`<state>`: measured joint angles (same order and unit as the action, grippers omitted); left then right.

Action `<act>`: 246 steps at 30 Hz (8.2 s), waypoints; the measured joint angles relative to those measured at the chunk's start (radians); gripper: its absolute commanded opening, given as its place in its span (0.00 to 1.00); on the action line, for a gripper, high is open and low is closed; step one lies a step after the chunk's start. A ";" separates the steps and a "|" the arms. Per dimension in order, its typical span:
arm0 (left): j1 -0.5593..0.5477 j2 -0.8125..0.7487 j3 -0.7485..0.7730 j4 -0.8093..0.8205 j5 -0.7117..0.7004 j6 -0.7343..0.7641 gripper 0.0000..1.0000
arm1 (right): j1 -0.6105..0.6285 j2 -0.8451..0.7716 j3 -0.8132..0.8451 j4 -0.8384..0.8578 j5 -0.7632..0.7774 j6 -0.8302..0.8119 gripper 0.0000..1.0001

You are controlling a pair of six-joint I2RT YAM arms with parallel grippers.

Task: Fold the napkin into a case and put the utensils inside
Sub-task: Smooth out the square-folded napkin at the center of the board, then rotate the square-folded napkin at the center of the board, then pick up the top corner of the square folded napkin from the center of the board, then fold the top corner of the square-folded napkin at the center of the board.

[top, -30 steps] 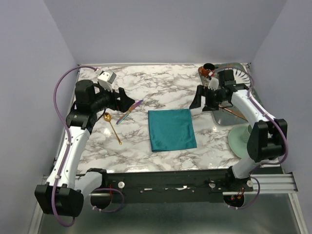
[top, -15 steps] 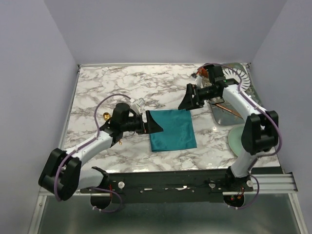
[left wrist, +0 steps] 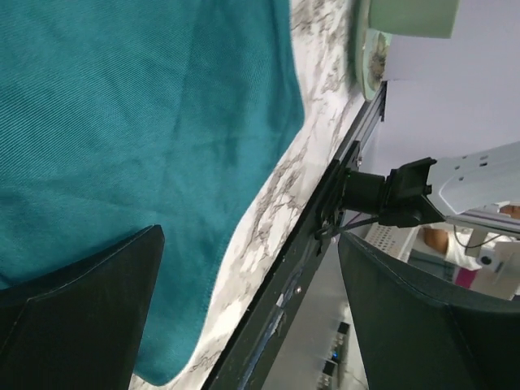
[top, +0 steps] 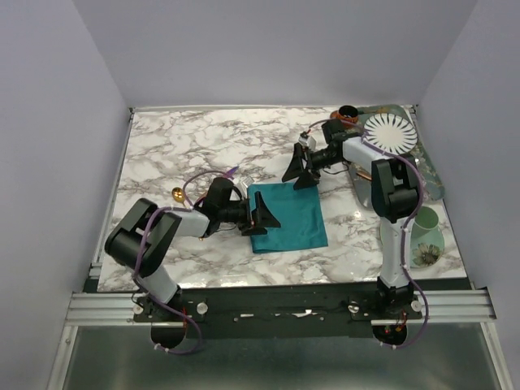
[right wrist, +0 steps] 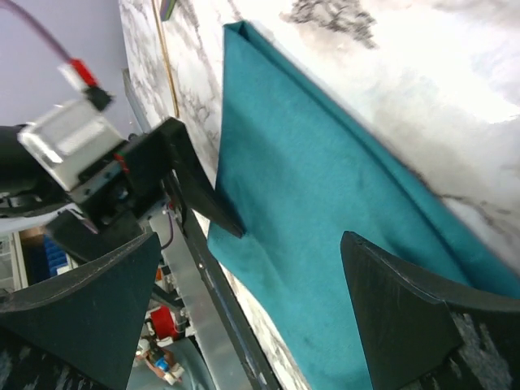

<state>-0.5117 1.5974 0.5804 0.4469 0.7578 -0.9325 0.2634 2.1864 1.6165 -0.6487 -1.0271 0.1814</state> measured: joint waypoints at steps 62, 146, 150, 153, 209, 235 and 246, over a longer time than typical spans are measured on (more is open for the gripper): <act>0.159 0.209 0.269 0.024 0.164 -0.009 0.99 | -0.037 0.091 0.107 -0.075 -0.026 -0.026 1.00; -0.124 -0.143 0.045 -0.380 -0.825 1.817 0.99 | -0.024 -0.222 -0.377 -0.239 0.196 -0.307 1.00; -0.075 -0.112 0.082 -0.381 -0.752 1.827 0.99 | -0.005 -0.258 -0.473 -0.239 0.161 -0.251 1.00; -0.026 -0.117 0.099 -0.412 -0.684 1.844 0.99 | 0.002 -0.275 -0.505 -0.251 0.167 -0.225 1.00; -0.543 -0.401 -0.144 -0.539 -0.404 1.880 0.38 | -0.016 -0.335 -0.553 -0.219 0.342 -0.284 0.51; -0.550 -0.354 -0.052 -0.580 -0.415 1.878 0.00 | -0.016 -0.335 -0.558 -0.214 0.342 -0.283 0.53; -0.415 -0.274 0.127 -0.622 -0.339 1.802 0.00 | -0.016 -0.384 -0.536 -0.222 0.326 -0.282 0.78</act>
<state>-0.9264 1.3239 0.7078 -0.1749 0.4187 0.8700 0.2478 1.8023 1.0809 -0.8703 -0.7013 -0.1001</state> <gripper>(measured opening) 0.008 0.713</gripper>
